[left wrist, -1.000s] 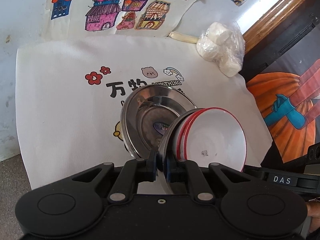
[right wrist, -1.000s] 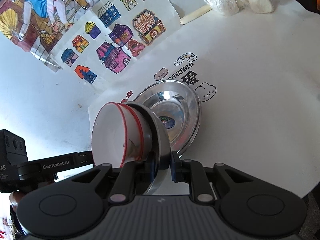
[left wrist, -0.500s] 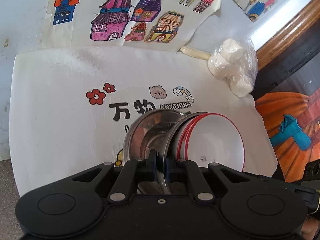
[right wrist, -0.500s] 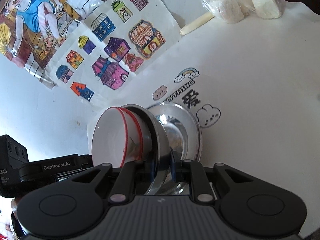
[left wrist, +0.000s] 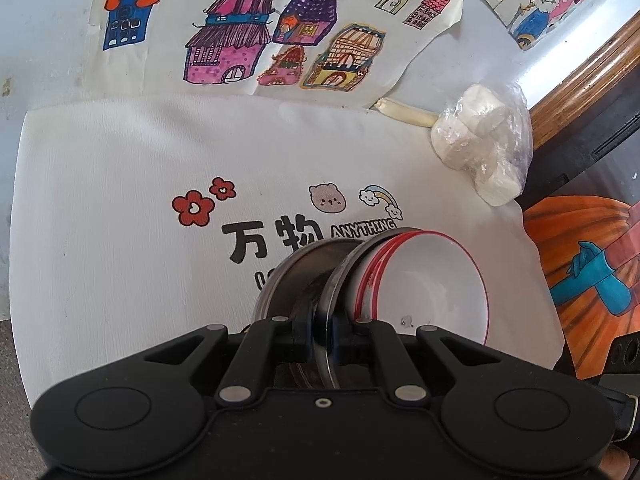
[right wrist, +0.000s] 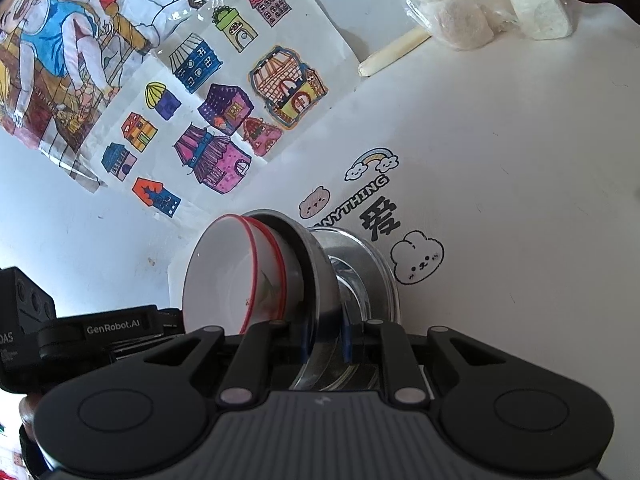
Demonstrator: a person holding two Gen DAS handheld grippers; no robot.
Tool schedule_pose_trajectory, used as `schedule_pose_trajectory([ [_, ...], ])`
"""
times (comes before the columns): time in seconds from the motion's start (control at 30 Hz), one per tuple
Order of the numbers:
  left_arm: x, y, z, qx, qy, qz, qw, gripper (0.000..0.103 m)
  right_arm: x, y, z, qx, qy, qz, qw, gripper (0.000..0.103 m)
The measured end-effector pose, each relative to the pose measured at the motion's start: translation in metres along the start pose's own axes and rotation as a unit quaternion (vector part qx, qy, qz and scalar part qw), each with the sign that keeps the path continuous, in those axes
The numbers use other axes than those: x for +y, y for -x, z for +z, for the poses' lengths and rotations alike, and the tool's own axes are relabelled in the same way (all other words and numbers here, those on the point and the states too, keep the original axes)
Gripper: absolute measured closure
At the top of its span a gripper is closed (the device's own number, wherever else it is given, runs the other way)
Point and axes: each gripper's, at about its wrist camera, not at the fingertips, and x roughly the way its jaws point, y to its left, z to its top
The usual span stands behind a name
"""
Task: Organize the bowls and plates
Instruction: 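Lower the bowl stack with both grippers onto the steel plate stack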
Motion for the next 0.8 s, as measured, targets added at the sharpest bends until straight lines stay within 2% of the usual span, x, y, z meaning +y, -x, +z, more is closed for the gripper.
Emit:
schedule_pose_trajectory([
  [0.8, 0.007, -0.012, 0.003, 0.007, 0.015, -0.001, 0.9999, 0.096, 0.003, -0.007, 0.005, 0.003, 0.010, -0.008, 1.000, 0.083],
])
